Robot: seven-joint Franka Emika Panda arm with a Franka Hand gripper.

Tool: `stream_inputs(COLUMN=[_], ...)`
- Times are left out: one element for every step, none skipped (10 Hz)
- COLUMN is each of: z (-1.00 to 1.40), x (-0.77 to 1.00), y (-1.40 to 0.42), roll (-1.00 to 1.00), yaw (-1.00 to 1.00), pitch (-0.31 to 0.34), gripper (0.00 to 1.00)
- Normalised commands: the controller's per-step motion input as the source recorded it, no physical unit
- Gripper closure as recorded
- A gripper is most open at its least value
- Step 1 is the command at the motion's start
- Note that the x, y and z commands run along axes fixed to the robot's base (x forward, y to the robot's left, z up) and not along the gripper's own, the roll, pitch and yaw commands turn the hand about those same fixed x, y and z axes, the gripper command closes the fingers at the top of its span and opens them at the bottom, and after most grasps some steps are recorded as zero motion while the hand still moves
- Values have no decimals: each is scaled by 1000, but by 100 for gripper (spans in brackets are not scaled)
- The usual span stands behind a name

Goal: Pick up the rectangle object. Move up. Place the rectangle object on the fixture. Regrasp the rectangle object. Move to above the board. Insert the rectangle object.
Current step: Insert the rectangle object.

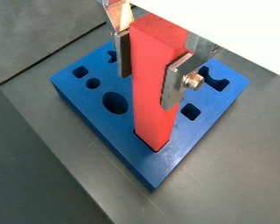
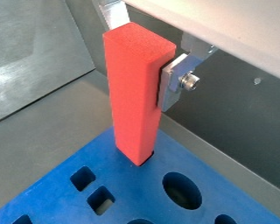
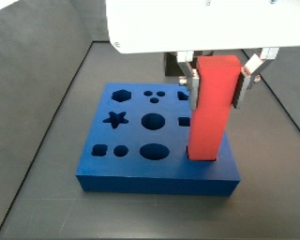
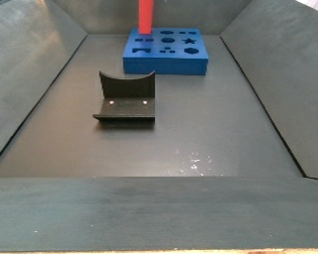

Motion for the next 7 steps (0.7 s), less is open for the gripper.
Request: stream_inputs(z=[-289,-580,-683,-766,-846,-843,0], x=[0,0,0,74,180,120,0], y=[-86,-160,-149,-151,-149,-123,0], roll=[63,197,191,174,157,231,0], yaw=[54,131,171,197,214,260,0], pitch=[0,0,0,0,0,0,-29], gripper=[100,100,100,100,100,100,100])
